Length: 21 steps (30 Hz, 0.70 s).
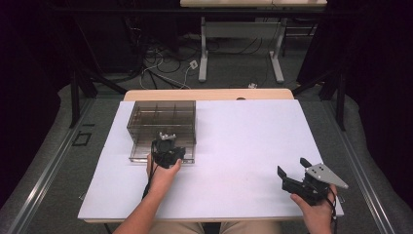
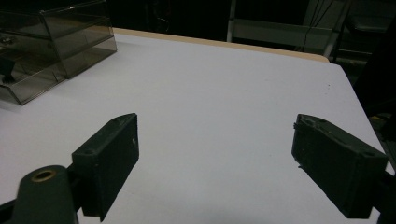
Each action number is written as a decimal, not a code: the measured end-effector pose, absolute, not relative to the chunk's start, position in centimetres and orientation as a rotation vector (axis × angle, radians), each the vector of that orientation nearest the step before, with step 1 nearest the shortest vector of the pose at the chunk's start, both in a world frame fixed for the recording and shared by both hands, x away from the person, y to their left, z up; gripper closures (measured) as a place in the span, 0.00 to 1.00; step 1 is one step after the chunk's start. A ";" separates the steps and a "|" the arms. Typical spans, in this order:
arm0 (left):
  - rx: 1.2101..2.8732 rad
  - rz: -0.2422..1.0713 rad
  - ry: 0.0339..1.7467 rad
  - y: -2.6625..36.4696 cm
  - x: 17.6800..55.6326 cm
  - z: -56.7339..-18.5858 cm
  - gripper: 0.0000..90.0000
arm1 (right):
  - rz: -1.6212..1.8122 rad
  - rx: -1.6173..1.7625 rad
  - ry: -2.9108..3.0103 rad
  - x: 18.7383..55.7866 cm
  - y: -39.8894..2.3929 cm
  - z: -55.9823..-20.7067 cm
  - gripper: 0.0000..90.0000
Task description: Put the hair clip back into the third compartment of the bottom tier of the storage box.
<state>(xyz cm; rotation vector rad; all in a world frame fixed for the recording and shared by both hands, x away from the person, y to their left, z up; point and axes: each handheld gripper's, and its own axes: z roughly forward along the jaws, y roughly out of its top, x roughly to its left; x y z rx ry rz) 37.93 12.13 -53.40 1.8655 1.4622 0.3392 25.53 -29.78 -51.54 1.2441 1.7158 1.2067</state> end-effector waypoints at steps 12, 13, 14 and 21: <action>1.837 0.338 1.467 12.5 37.7 -53.0 0.73 | 1.204 1.241 1.719 25.7 -29.7 -51.7 0.16; 1.834 0.343 1.467 12.5 37.7 -53.0 0.72 | 1.203 1.240 1.722 25.7 -29.8 -51.7 0.16; 1.827 0.341 1.468 12.5 37.7 -53.0 0.71 | 1.193 1.251 1.729 25.6 -29.8 -51.7 0.16; 1.825 0.355 1.452 12.6 37.6 -52.8 0.63 | 1.199 1.248 1.718 25.6 -29.9 -51.7 0.16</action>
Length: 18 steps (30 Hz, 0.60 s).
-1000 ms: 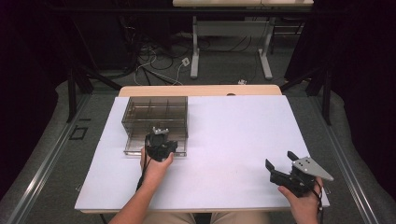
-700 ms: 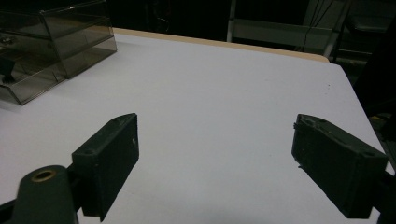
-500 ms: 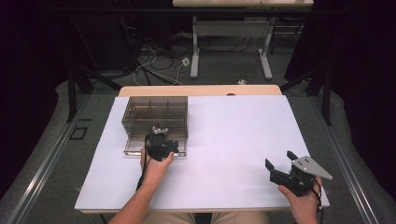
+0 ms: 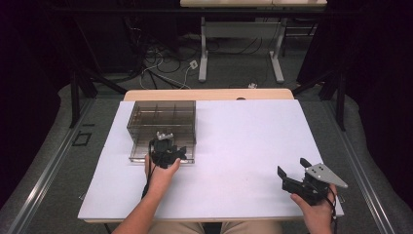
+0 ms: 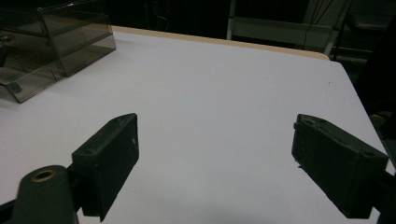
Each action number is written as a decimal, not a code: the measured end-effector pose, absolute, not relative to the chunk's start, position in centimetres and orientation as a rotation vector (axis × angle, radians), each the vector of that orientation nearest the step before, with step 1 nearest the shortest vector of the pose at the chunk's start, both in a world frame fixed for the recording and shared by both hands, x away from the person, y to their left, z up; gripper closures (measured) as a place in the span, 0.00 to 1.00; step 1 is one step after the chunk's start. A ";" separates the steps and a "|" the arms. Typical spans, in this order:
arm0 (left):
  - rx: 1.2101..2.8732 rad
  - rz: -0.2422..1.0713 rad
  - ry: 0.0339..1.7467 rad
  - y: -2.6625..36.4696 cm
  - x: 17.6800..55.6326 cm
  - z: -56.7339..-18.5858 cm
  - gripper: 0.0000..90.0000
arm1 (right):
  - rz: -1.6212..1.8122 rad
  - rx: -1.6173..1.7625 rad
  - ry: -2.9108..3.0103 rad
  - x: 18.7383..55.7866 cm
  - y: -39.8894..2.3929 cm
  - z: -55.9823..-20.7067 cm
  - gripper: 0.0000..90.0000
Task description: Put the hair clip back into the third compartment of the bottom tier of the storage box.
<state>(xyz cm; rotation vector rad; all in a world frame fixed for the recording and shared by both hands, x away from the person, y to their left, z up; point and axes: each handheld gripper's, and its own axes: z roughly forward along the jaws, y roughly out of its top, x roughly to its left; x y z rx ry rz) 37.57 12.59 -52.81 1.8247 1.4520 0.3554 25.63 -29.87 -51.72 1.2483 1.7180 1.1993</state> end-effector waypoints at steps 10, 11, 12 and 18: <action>1.826 0.406 1.394 12.5 37.1 -52.5 0.53 | 1.203 1.249 1.718 25.6 -29.8 -51.7 0.16; 1.823 0.409 1.387 12.6 37.1 -52.4 0.52 | 1.203 1.250 1.718 25.6 -29.8 -51.7 0.16; 1.816 0.411 1.382 12.6 37.1 -52.4 0.51 | 1.203 1.249 1.719 25.6 -29.8 -51.7 0.16; 1.817 0.428 1.364 12.5 36.8 -51.9 0.47 | 1.195 1.246 1.725 25.6 -29.8 -51.7 0.16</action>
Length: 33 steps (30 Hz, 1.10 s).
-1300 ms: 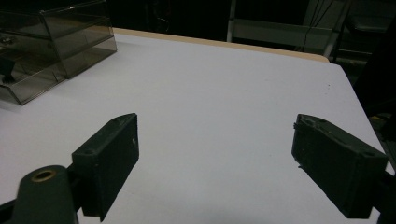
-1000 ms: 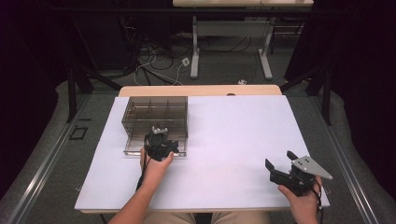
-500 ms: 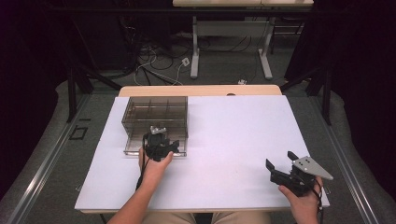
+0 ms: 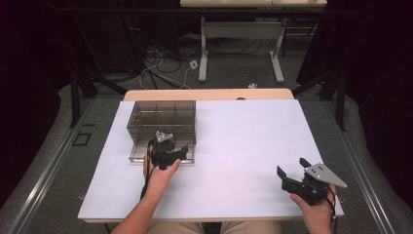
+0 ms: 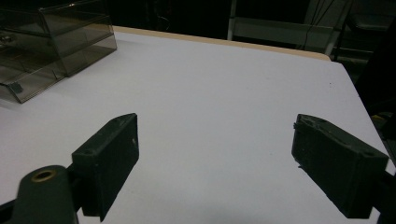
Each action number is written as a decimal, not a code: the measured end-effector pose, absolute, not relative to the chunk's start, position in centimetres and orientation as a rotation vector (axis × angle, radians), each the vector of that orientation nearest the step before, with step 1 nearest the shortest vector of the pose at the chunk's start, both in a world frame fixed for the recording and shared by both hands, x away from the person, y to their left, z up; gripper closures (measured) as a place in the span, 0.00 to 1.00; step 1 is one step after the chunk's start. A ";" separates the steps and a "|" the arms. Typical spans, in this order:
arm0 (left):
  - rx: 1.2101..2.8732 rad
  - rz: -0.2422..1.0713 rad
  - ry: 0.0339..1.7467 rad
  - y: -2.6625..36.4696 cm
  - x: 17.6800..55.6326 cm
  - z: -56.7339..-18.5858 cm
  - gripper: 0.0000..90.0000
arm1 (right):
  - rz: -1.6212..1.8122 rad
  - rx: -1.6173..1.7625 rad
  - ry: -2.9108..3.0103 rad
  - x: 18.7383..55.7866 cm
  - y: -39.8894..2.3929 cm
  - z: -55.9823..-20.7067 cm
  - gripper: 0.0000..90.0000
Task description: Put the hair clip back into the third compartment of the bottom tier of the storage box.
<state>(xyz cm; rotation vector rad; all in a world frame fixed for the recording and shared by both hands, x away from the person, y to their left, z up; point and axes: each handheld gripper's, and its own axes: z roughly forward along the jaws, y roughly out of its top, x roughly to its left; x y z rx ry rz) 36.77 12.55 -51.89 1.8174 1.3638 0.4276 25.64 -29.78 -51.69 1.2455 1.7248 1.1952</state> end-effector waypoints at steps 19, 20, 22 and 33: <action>1.819 0.436 1.242 13.7 35.4 -49.4 0.35 | 1.209 1.242 1.709 25.7 -29.8 -51.7 0.16; 1.821 0.435 1.232 13.9 35.3 -49.3 0.35 | 1.209 1.239 1.709 25.7 -29.8 -51.7 0.16; 1.811 0.428 1.219 14.1 35.0 -49.1 0.34 | 1.209 1.238 1.711 25.7 -29.8 -51.7 0.16; 1.780 0.413 1.191 15.7 33.7 -47.9 0.26 | 1.203 1.240 1.716 25.6 -29.7 -51.7 0.16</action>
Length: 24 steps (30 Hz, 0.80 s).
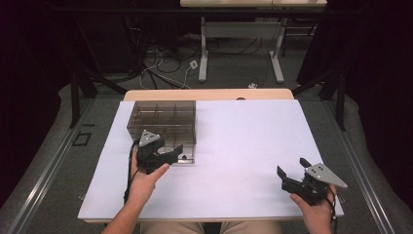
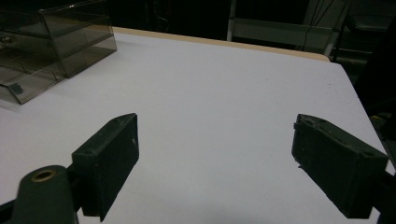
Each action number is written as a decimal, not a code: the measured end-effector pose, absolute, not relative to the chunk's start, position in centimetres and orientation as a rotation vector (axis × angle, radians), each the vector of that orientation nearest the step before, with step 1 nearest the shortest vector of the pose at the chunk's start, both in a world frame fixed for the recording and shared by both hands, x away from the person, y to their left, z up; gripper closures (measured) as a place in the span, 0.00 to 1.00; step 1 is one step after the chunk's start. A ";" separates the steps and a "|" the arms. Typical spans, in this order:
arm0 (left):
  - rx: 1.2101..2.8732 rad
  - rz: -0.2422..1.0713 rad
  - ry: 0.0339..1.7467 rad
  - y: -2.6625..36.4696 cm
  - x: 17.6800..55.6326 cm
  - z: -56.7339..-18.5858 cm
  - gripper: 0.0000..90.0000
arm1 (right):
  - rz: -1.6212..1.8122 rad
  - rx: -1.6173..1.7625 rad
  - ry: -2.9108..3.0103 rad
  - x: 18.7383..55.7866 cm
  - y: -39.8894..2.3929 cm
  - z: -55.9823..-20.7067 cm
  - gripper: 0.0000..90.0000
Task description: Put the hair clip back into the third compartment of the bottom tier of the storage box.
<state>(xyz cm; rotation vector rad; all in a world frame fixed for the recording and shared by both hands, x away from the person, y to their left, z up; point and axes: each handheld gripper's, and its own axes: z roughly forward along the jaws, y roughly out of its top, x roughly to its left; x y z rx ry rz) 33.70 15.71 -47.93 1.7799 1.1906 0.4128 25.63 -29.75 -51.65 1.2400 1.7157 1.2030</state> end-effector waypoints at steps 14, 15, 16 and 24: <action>1.722 0.433 1.212 18.7 32.2 -47.4 0.11 | 1.202 1.243 1.711 25.6 -29.8 -51.6 0.16; 1.722 0.437 1.210 18.9 32.1 -47.4 0.10 | 1.203 1.243 1.711 25.6 -29.8 -51.6 0.16; 1.717 0.435 1.209 19.1 32.0 -47.4 0.09 | 1.204 1.247 1.711 25.6 -29.7 -51.6 0.16; 1.721 0.437 1.205 20.4 31.1 -47.9 0.01 | 1.194 1.249 1.718 25.5 -29.8 -51.6 0.16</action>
